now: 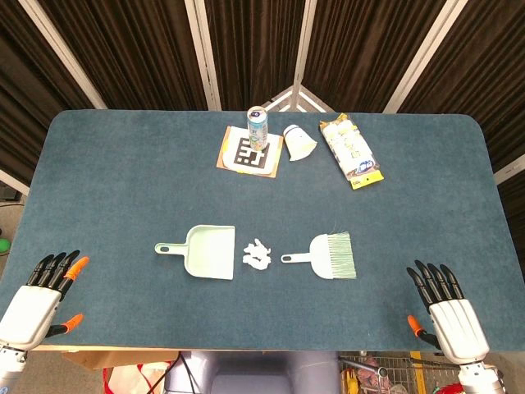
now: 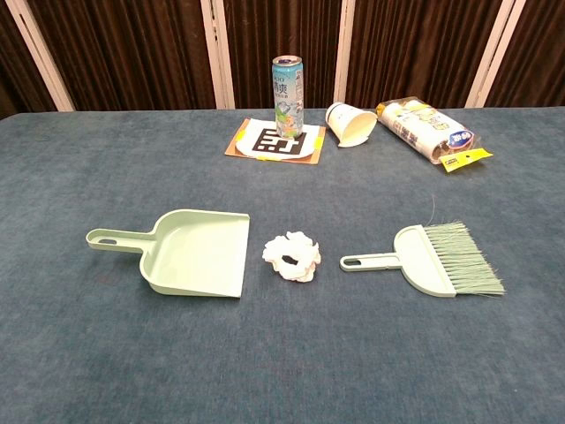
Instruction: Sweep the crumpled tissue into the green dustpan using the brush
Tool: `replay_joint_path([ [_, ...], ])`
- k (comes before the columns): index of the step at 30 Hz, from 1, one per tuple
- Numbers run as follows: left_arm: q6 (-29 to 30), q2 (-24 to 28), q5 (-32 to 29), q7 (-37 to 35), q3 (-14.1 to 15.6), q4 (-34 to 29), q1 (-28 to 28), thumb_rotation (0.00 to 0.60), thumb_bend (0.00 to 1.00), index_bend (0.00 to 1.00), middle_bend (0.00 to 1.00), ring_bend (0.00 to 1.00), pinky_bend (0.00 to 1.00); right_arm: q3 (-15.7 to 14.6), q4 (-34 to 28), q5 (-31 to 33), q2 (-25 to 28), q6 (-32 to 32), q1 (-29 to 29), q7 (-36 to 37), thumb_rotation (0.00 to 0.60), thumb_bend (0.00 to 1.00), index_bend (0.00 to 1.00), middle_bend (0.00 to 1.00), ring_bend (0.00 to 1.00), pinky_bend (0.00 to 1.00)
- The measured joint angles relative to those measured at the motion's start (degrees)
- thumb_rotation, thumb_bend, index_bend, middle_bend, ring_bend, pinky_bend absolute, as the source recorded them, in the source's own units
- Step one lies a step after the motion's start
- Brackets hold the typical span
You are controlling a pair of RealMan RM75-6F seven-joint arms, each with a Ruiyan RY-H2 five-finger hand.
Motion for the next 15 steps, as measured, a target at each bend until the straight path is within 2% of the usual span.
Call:
replay_joint_path([
  [9,0.0,0.0,0.1,0.0,0.0,-0.1,0.0,0.6,0.0,0.0,0.0,0.0,0.0,2.3,-1.0,4.7,0.2,0.6,-0.6,0.5,0.6,0.31,0.0,0.0,0.0,0.0],
  [15,0.1,0.0,0.0,-0.2,-0.1,0.0,0.0,0.6,0.0,0.0,0.0,0.0,0.0,2.7,-1.3,5.1,0.2,0.7,-0.7,0.3,0.6,0.31,0.0,0.0,0.0,0.0],
])
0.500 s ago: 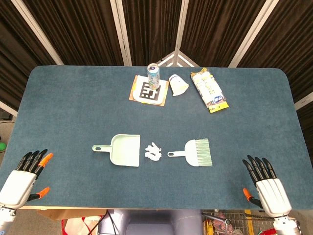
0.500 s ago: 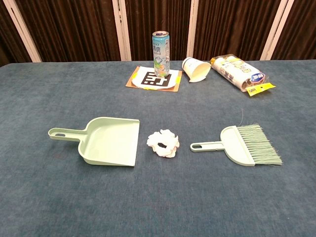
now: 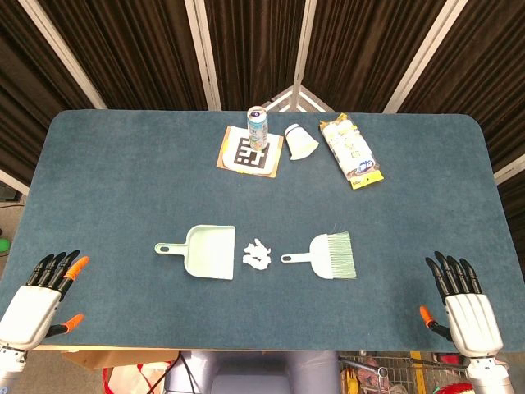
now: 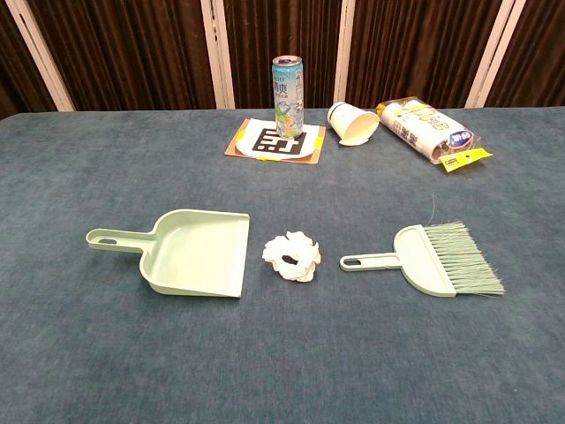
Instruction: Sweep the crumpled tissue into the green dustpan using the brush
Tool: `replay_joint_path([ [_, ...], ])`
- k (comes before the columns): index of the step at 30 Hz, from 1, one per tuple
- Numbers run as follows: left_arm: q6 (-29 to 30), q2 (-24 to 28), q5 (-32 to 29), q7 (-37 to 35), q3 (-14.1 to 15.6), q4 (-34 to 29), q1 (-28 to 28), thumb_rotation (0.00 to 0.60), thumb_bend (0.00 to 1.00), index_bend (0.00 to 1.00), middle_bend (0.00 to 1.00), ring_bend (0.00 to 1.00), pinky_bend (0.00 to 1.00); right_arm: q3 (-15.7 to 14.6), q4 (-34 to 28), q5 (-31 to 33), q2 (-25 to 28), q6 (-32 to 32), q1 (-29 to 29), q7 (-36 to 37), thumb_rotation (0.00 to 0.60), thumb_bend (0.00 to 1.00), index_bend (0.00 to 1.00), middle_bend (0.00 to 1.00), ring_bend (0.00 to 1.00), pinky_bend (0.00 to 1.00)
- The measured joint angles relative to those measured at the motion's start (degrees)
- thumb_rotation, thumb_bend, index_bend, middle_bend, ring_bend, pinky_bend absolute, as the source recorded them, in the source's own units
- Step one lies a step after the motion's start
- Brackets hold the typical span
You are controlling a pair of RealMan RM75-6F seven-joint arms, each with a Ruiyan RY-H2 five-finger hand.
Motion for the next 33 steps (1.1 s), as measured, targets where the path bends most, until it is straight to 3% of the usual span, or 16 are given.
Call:
replay_joint_path([
  [19,-0.2,0.3,-0.8,0.2,-0.1,-0.5,0.1,0.6,0.0,0.0,0.0,0.0,0.0,-0.2,-0.5,-0.7,-0.1,-0.6,0.3,0.2,0.6,0.31,0.0,0.0,0.0,0.0],
  [26,-0.4,0.5,-1.1,0.2,-0.1,-0.7,0.2,0.6,0.0,0.0,0.0,0.0,0.0,2.1,-3.8,0.4,-0.7,-3.5,3.1,-2.7,0.6,0.31,0.0,0.0,0.0,0.0],
  [29,-0.7,0.5,-1.6,0.3,-0.2,-1.0,0.0,0.6,0.0,0.0,0.0,0.0,0.0,3.9,-6.1,2.0,-1.7,-6.5,5.4,-5.3,0.6,0.31,0.0,0.16,0.17,0.23],
  [31,-0.9,0.5,-1.6,0.4,-0.2,-1.1,0.0,0.6,0.0,0.0,0.0,0.0,0.0,4.9,-7.5,3.2,-2.4,-8.8,7.0,-7.3,0.6,0.31,0.0,0.39,0.42,0.5],
  [33,-1.0,0.5,-1.6,0.5,-0.2,-1.3,0.0,0.6,0.0,0.0,0.0,0.0,0.0,5.8,-8.9,4.7,-3.5,-11.8,9.0,-9.8,0.6,0.31,0.04,0.55,0.58,0.63],
])
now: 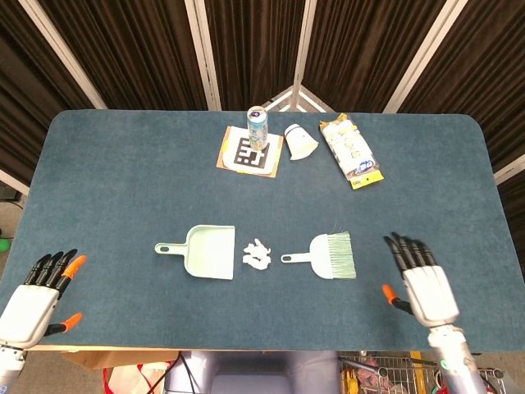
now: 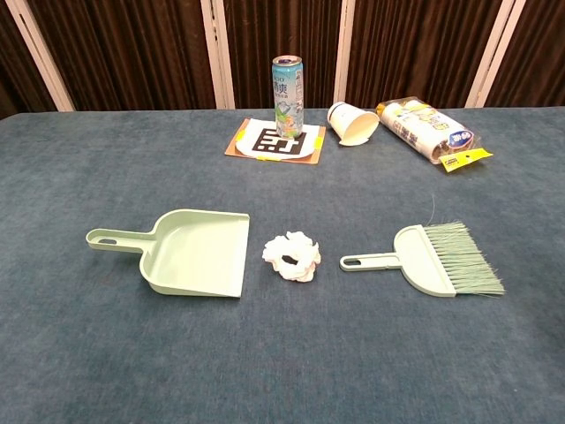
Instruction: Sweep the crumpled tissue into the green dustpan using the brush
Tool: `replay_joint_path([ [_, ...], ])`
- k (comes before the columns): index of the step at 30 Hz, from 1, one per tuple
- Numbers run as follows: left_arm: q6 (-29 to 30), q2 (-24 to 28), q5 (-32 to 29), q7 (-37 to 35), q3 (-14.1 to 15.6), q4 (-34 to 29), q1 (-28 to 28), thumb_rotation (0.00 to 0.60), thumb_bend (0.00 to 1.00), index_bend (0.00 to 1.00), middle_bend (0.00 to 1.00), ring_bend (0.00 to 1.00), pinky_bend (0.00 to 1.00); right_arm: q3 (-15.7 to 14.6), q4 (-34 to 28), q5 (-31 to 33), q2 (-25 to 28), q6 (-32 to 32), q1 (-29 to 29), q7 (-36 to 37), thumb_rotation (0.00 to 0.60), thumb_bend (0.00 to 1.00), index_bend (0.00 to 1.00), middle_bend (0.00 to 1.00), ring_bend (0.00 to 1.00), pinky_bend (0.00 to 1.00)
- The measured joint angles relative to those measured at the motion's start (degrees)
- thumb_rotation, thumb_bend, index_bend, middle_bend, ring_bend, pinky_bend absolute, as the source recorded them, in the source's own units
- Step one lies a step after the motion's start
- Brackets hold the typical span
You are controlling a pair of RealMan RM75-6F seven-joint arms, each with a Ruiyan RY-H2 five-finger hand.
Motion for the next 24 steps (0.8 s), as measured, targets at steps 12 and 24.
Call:
replay_joint_path([
  [12,-0.6,0.1,-0.2,-0.2,0.1,-0.2,-0.2,0.6,0.0,0.0,0.0,0.0,0.0,3.3,1.6,12.4,-15.0,-11.8,10.1,-16.5,0.6,0.31,0.35,0.82,0.83,0.8],
  [24,-1.0,0.2,-0.4,-0.3,0.1,-0.4,-0.4,0.6,0.0,0.0,0.0,0.0,0.0,6.3,11.7,20.1,-25.8,-13.3,16.4,-22.7,0.6,0.31,0.35,0.82,0.83,0.8],
])
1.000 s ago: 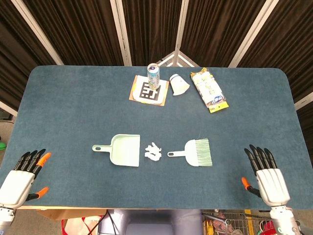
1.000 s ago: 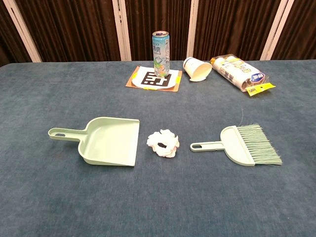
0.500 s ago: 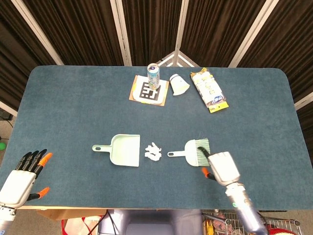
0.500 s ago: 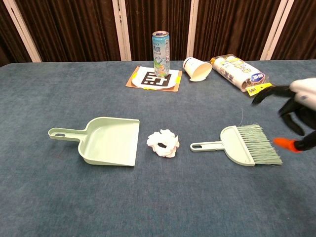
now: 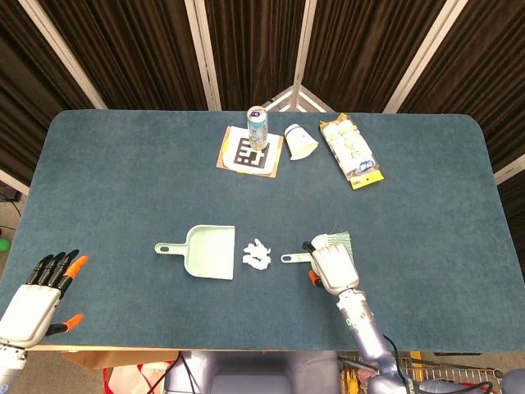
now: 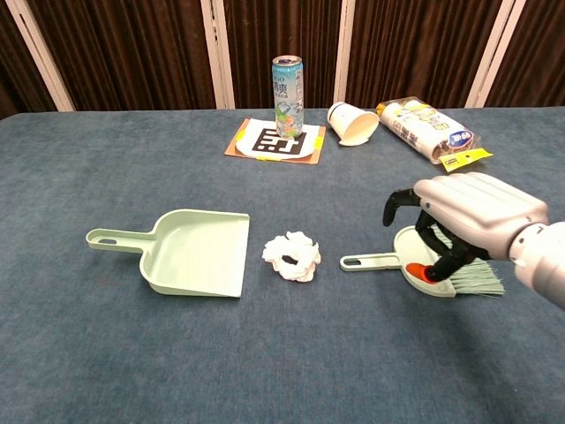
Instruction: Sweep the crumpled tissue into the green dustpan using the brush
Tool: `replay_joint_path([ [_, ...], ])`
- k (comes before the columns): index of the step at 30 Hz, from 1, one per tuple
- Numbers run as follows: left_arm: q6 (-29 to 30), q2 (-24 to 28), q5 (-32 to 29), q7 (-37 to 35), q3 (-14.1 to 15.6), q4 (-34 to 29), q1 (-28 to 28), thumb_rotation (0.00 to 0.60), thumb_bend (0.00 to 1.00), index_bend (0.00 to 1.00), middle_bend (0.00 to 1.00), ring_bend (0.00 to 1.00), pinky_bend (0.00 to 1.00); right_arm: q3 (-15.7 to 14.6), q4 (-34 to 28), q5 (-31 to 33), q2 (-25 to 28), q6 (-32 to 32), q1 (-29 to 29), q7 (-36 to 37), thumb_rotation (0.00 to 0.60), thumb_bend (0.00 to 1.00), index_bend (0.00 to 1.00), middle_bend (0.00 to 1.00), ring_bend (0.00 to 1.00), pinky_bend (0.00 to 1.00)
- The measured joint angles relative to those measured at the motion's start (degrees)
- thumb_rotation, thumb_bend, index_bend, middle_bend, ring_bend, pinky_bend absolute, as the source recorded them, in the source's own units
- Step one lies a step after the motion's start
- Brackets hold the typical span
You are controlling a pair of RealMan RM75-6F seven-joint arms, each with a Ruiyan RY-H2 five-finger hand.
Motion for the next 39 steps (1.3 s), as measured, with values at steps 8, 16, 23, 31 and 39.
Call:
replay_joint_path([
  [8,-0.3,-0.2,-0.2,0.3,0.0,-0.2,-0.1,0.6,0.0,0.0,0.0,0.0,0.0,0.5,4.3,3.0,-3.1,-0.3,2.1,-1.2,0.6,0.31,0.35,0.82,0.83,0.8],
  [16,-0.9,-0.3,-0.7,0.5,-0.2,-0.3,-0.4,0.6,0.0,0.0,0.0,0.0,0.0,0.8,8.3,5.5,-6.7,-0.8,4.0,-1.5,0.6,0.31,0.37,0.82,0.83,0.8],
  [23,-1.4,-0.4,-0.9,0.4,-0.3,-0.2,-0.7,0.6,0.0,0.0,0.0,0.0,0.0,0.3,12.4,6.8,-9.9,-1.0,5.4,-1.4,0.6,0.32,0.38,0.82,0.83,0.8],
  [31,-1.4,-0.3,-0.9,-0.1,-0.3,-0.1,-0.9,0.6,0.0,0.0,0.0,0.0,0.0,-0.2,14.7,7.0,-11.5,-0.7,6.2,-0.9,0.6,0.5,0.7,0.82,0.83,0.8],
  [39,-1.5,-0.2,-0.8,-0.4,-0.2,-0.1,-0.9,0.6,0.0,0.0,0.0,0.0,0.0,-0.4,12.6,6.5,-10.1,0.3,6.1,-0.5,0.6,0.53,0.81,0.82,0.83,0.8],
])
